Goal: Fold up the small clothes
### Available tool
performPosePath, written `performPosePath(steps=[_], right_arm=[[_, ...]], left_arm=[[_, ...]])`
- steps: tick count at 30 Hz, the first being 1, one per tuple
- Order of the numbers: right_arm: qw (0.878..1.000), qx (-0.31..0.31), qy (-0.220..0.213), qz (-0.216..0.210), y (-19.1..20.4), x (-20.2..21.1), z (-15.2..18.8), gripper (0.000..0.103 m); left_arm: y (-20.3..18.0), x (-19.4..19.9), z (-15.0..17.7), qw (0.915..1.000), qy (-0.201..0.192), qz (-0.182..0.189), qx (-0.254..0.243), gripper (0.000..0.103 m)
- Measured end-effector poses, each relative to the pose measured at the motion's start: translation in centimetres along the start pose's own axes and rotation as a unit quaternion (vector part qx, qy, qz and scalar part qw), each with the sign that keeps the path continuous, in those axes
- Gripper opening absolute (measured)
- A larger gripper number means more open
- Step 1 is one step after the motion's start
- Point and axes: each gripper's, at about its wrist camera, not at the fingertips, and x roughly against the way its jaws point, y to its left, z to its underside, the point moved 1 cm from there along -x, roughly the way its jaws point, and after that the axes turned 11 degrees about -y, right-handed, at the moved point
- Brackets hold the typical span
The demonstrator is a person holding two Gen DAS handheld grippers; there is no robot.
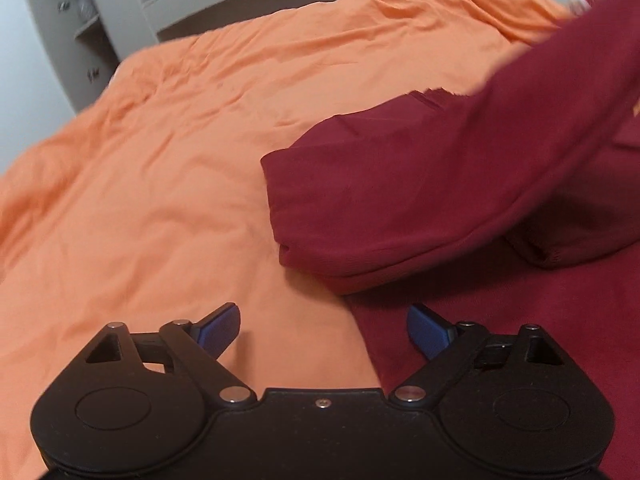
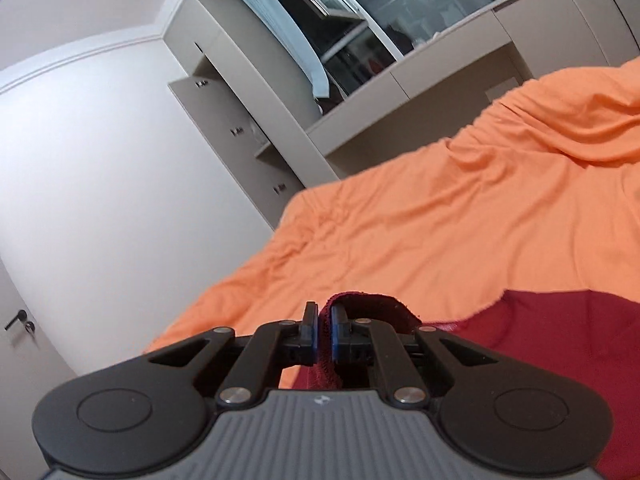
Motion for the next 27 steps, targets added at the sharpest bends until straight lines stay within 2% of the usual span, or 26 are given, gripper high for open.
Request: performPosePath(steps=[3,5,7,12,15,18,20,27], right_arm=[[1.000,0.003,0.002,0.000,-0.1,0.1,-0.2,0.007],[1.000,0.001,0.008,0.004,-0.5,0.1,0.0,0.007],[1.000,0.004,0.016,0.015,-0.8,0.0,0.5,0.007],[0.997,0.015,0.055,0.048,-2.1,-0.3,2.6,0.007],[0.993,0.034,0.094,0.063,-2.5,-0.4,4.6,0.007],[0.986,0.055,0.137,0.077,-2.7,-0.6,7.2,0.007],[0.981,0.067,0.163,0.083,-2.6,-0.4,8.9,0.007],[0.963,0.132,0.213,0.096,-1.7,0.5,12.6,0.008]], left_arm=[[-0.8,-0.7,-0.4,0.9994,-0.003,-0.030,-0.020,0.086],[-0.7,-1.0,-0.7,0.9988,-0.008,-0.045,-0.017,0.082],[-0.3,-1.1,-1.0,0.9976,-0.016,-0.067,-0.006,0.081],[2.0,-0.6,-1.2,0.9909,-0.035,-0.115,0.060,0.079],[4.0,-0.7,-0.9,0.9832,-0.023,-0.139,0.116,0.080],[5.6,-1.0,-0.3,0.9766,0.000,-0.140,0.164,0.082],[6.0,-1.3,0.1,0.9741,0.016,-0.138,0.178,0.082],[6.5,-1.0,0.3,0.9728,0.050,-0.142,0.176,0.082]])
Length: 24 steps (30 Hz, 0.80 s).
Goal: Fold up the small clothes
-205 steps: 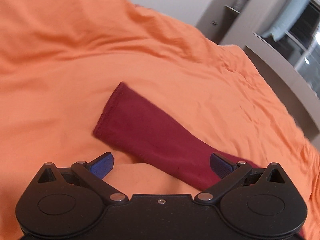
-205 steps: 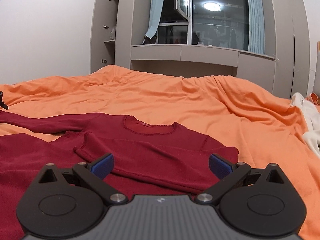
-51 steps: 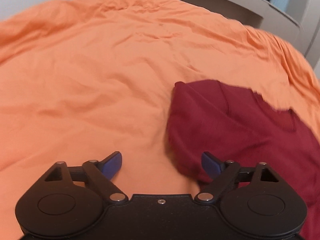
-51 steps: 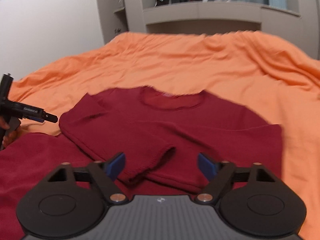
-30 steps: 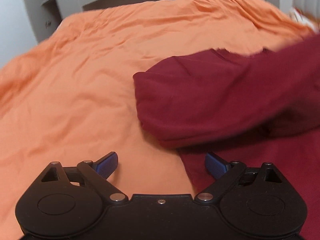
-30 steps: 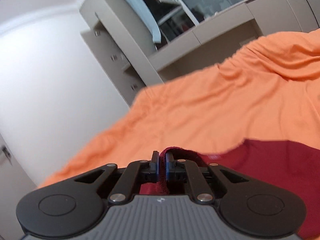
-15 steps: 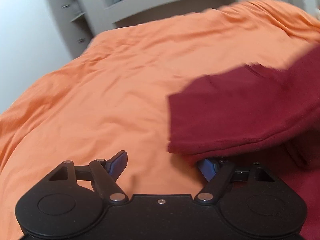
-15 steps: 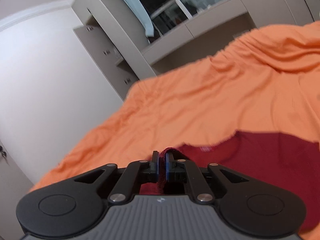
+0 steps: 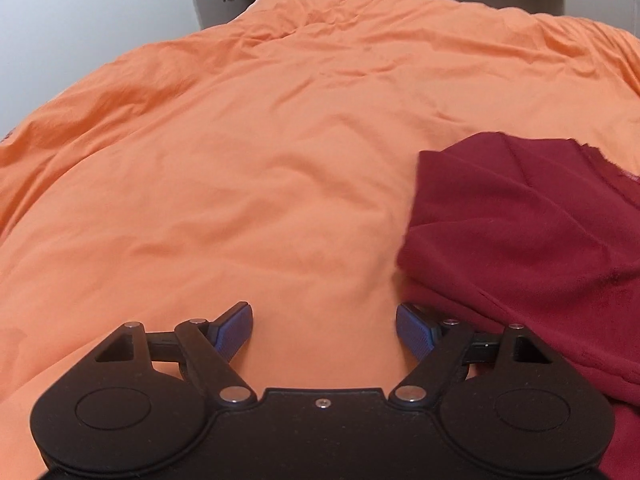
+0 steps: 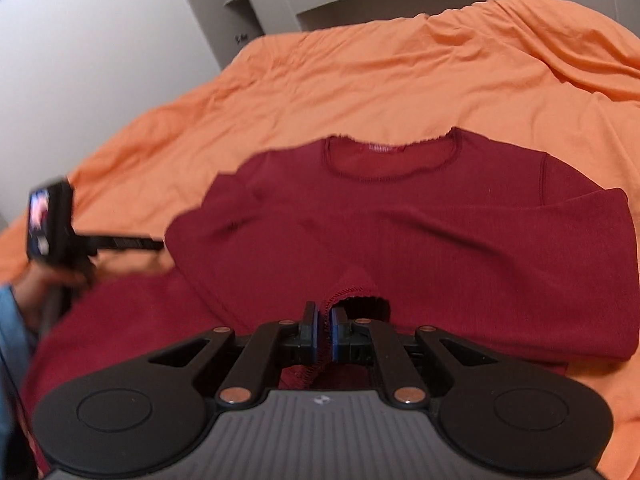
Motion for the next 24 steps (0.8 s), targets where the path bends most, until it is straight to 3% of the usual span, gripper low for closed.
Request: performPosePath(steps=[4,6,8,14,17,24], right_arm=[[0.999,0.034,0.010,0.020,0.5,0.3,0.7,0.016],[0.999,0.043,0.013,0.028,0.4,0.8,1.1,0.029],[0.998,0.046,0.010,0.032,0.3,1.5,1.3,0.058],[0.997,0.069,-0.004,0.044,0.7,4.3,2.3,0.092],[0.995,0.091,-0.015,0.045,1.5,5.9,2.9,0.102],[0.987,0.151,-0.041,0.045,4.8,9.8,5.0,0.103]], left_arm=[[1.6,0.9,0.0,0.9996,0.008,0.019,0.020,0.084],[2.4,1.6,-0.1,0.9991,0.006,0.031,0.029,0.088],[3.0,2.7,0.0,0.9984,0.001,0.044,0.035,0.092],[4.7,6.6,0.6,0.9903,-0.029,0.118,0.066,0.100],[4.7,8.6,1.7,0.9861,-0.038,0.153,0.052,0.101],[4.2,13.0,4.7,0.9737,-0.044,0.222,0.028,0.102]])
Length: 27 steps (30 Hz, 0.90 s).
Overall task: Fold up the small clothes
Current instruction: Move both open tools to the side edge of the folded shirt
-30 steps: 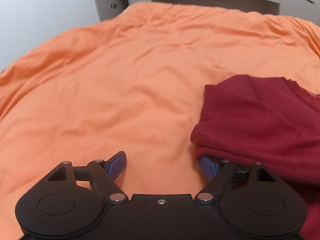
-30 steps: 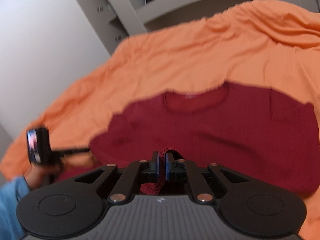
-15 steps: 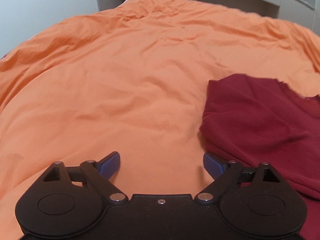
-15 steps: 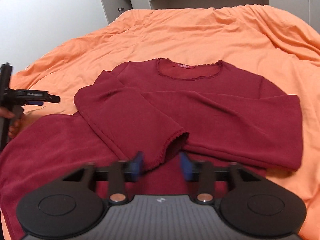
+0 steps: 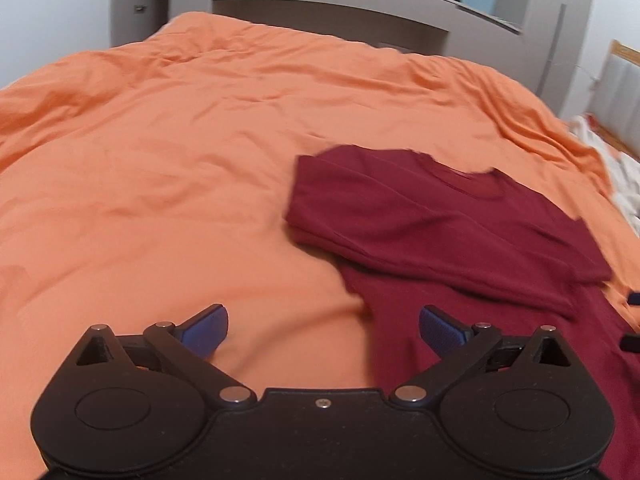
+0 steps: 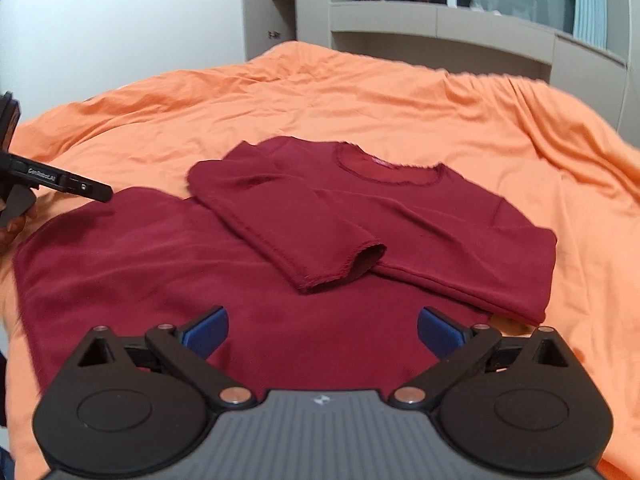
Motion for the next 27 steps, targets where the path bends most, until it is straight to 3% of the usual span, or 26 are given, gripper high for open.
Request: performPosePath(steps=[5,7,13,18,27], right_arm=[[0.999,0.021,-0.029,0.006,3.2,3.5,2.2,0.103],[0.999,0.033,-0.022,0.009,4.6,4.8,3.1,0.103],[0.989,0.140,-0.030,0.027,9.0,9.3,5.5,0.103],[0.974,0.212,-0.015,0.075,11.0,11.6,7.6,0.103],[0.957,0.252,-0.013,0.145,11.5,11.5,9.9,0.101]], left_arm=[[-1.6,2.9,2.3,0.9993,0.000,0.008,-0.036,0.102],[-2.2,4.5,3.2,0.9985,-0.006,0.009,-0.054,0.102],[-4.1,8.6,5.9,0.9950,-0.033,-0.006,-0.094,0.102],[-6.2,11.2,7.6,0.9911,-0.054,0.005,-0.122,0.102],[-8.7,13.1,10.4,0.9807,-0.066,-0.002,-0.184,0.102]])
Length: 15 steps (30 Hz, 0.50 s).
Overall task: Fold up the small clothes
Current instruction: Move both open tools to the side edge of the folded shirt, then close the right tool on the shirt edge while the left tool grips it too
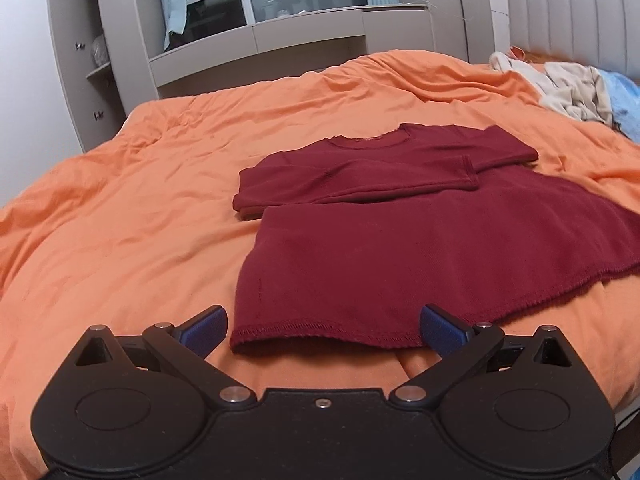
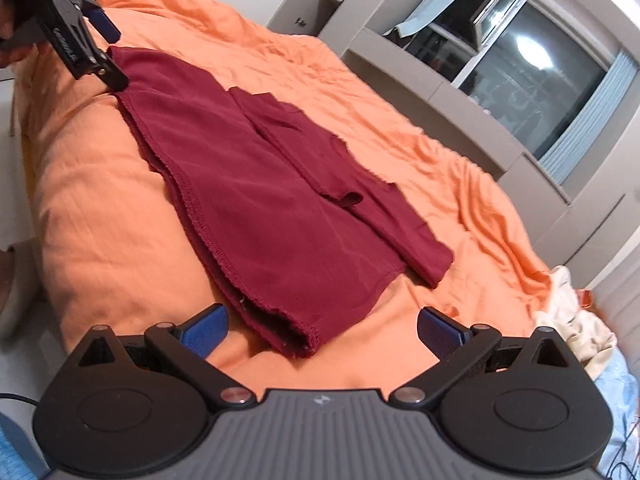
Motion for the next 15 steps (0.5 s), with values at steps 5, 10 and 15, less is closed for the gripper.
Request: performPosePath(steps=[5,10,15], right_arm=[[1.000,0.017,-0.021,0.002,0.8,-0.2,-0.1,0.069],[0.999,0.013,-0.030,-0.023,1.1,-0.6,-0.5,0.016],[0.995,-0.066,-0.065,-0.031,-1.2,-0.4,-1.9,0.009]], left_arm=[[0.0,0.6,0.4,0.9998,-0.013,0.004,-0.012,0.102],[-0.4,1.2,0.5,0.9990,-0.031,0.020,-0.025,0.102],[-1.7,1.6,0.7,0.9967,-0.046,0.049,-0.045,0.102]])
